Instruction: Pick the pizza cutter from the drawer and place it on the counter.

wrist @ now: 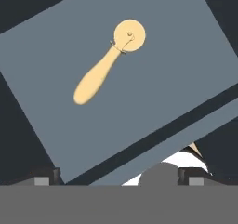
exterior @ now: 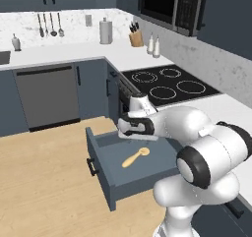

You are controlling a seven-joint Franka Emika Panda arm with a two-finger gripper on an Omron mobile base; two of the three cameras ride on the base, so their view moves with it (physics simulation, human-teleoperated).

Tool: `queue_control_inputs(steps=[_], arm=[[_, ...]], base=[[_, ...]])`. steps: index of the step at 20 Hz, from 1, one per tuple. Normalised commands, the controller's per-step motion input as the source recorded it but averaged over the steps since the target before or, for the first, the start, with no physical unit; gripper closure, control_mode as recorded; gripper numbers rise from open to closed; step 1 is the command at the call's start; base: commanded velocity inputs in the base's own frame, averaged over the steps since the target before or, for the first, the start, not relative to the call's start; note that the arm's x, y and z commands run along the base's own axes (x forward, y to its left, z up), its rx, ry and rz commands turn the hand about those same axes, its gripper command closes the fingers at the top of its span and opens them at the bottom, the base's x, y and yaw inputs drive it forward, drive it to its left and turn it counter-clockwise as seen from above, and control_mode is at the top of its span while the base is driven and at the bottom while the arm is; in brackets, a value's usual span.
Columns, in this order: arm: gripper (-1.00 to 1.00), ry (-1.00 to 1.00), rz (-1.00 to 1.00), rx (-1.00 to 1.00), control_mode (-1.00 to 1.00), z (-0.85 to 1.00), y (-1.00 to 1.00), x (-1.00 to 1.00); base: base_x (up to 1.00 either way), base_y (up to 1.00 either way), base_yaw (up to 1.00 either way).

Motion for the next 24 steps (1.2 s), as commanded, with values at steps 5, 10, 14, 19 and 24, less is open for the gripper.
queue_control_inputs(steps=[5,10,14,19,24], arm=[[-1.0,0.2,-0.05,-0.14,-1.0,-0.13,0.11,0.59],[-1.0,0.23,0.0,0.0,-1.0,-0.13,0.0,0.63],[-1.0,0.06,0.0,0.08,-1.0,-0.69,-0.01,0.06],[-1.0,-0.02,0.0,0.01,-1.0,-0.88,0.0,0.0],[-1.0,-0.12,0.0,0.0,-1.0,-0.68,0.0,0.0]], base=[[0.0,0.0,0.0],[0.0,0.0,0.0],[0.0,0.0,0.0],[0.0,0.0,0.0],[0.0,0.0,0.0]])
